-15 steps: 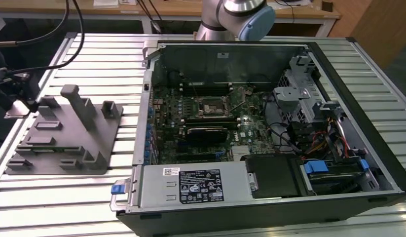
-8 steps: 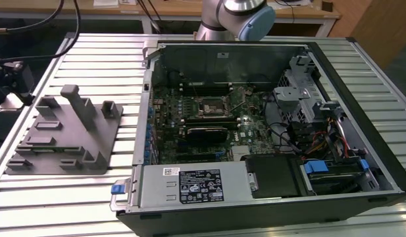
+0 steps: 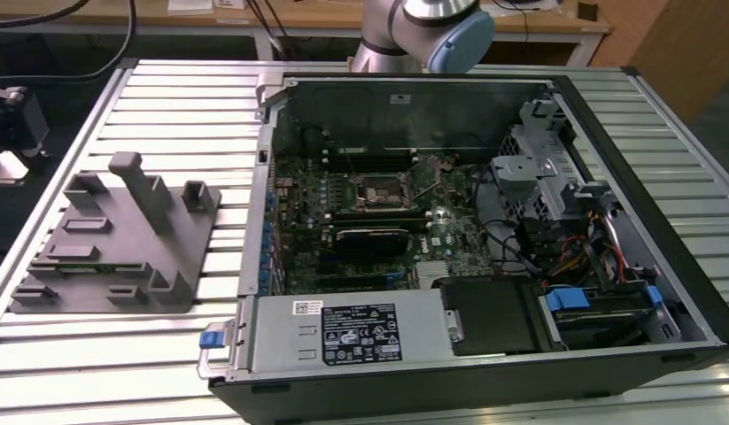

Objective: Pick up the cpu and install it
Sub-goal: 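Pick up the cpu and move it towards the insertion slot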

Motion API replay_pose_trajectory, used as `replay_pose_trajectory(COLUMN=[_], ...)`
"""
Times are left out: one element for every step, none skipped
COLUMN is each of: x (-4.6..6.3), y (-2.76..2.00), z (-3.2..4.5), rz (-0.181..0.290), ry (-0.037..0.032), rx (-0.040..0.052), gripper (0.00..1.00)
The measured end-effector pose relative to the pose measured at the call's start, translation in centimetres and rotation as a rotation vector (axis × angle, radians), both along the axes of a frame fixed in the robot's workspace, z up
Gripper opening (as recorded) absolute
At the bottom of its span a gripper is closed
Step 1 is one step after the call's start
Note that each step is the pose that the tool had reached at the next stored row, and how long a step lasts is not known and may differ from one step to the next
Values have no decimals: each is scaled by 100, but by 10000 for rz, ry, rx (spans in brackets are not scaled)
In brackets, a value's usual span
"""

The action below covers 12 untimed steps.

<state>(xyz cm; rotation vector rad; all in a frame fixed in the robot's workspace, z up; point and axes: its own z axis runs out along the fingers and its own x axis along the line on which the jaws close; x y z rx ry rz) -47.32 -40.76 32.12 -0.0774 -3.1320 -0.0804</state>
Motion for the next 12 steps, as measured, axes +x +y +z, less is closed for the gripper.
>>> replay_pose_trajectory(x=[0,0,0,0,0,0,0,0,0,0,0,0], y=[0,0,0,0,0,0,0,0,0,0,0,0], z=[33,66,98,130,162,193,223,255,289,322,354,387], rz=[0,0,0,0,0,0,0,0,0,0,0,0], ry=[-6,-10,-14,-20,-25,-31,-35,-40,-48,-54,-60,-68], rx=[1,0,0,0,1,1,0,0,1,0,0,1], gripper=[55,55,55,55,55,55,55,55,55,55,55,55])
